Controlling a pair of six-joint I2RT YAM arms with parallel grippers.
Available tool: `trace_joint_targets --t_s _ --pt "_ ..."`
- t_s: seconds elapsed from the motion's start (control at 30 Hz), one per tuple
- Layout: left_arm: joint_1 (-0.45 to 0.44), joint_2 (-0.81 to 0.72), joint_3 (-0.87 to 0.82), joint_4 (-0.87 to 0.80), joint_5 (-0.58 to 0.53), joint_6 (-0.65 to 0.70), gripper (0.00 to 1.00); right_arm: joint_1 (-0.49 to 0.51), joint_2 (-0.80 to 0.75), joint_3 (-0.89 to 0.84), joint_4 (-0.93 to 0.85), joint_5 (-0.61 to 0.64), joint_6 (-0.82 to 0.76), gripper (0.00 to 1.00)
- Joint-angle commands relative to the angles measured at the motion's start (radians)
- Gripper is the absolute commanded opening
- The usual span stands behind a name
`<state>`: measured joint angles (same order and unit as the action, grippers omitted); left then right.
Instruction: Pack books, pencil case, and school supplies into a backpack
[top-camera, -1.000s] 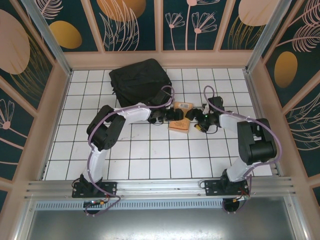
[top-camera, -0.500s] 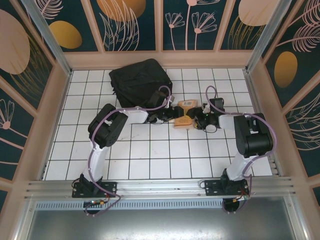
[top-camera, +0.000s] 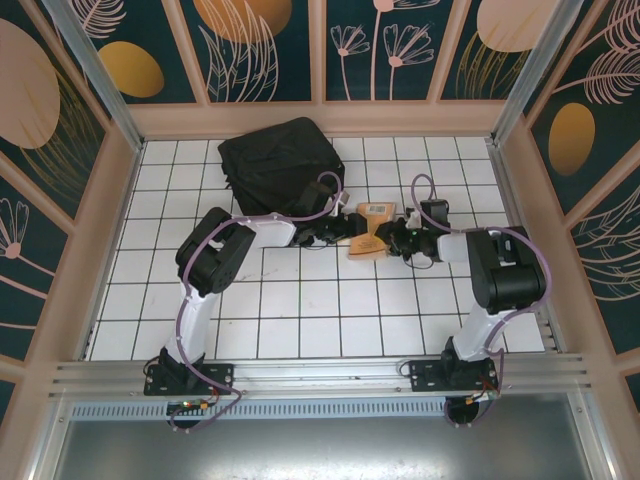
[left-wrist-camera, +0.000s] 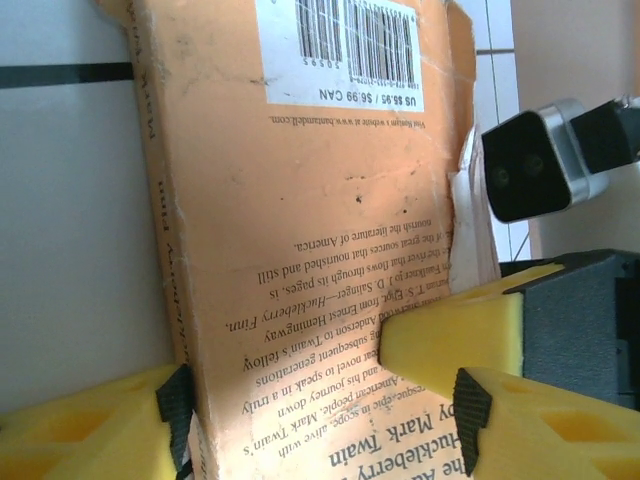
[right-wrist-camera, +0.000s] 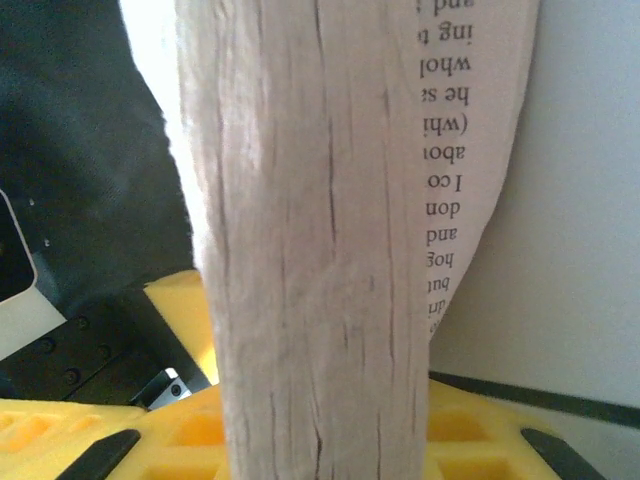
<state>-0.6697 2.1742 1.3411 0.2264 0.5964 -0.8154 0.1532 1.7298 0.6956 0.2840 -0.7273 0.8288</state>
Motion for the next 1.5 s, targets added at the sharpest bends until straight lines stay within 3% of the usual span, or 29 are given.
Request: trace_joint_targets --t_s 0.0,0.23,0.37,0.57,0.87,1.3,1.47 --pt "-0.014 -0.102 0.025 -0.140 0.018 0.071 0.75 0.012 -0.082 -0.010 -0.038 -0.017 -0.013 0.28" --pt "0.041 -0.282 0.063 -0.360 -0.133 0.158 0.82 0.008 -0.219 -0.003 -0.092 -0.023 -0.004 0.26" --pt "0.066 -0.280 0.035 -0.334 -0.072 0.082 0.83 0.009 -0.288 0.010 -0.112 -0.051 0.005 0.25" --pt "0.074 -0.272 -0.043 0.024 0.125 -0.159 0.82 0.014 -0.379 0.007 -0.093 -0.096 0.054 0.25" --pt "0.072 -0.240 -0.124 0.458 0.245 -0.435 0.76 0.020 -0.445 0.008 -0.034 -0.119 0.138 0.25" --pt "0.073 -0.211 -0.076 0.193 0.195 -0.235 0.72 0.033 -0.476 0.038 -0.032 -0.124 0.173 0.25" --pt "0.069 -0.202 -0.091 0.334 0.236 -0.335 0.65 0.049 -0.472 0.041 -0.033 -0.120 0.172 0.25"
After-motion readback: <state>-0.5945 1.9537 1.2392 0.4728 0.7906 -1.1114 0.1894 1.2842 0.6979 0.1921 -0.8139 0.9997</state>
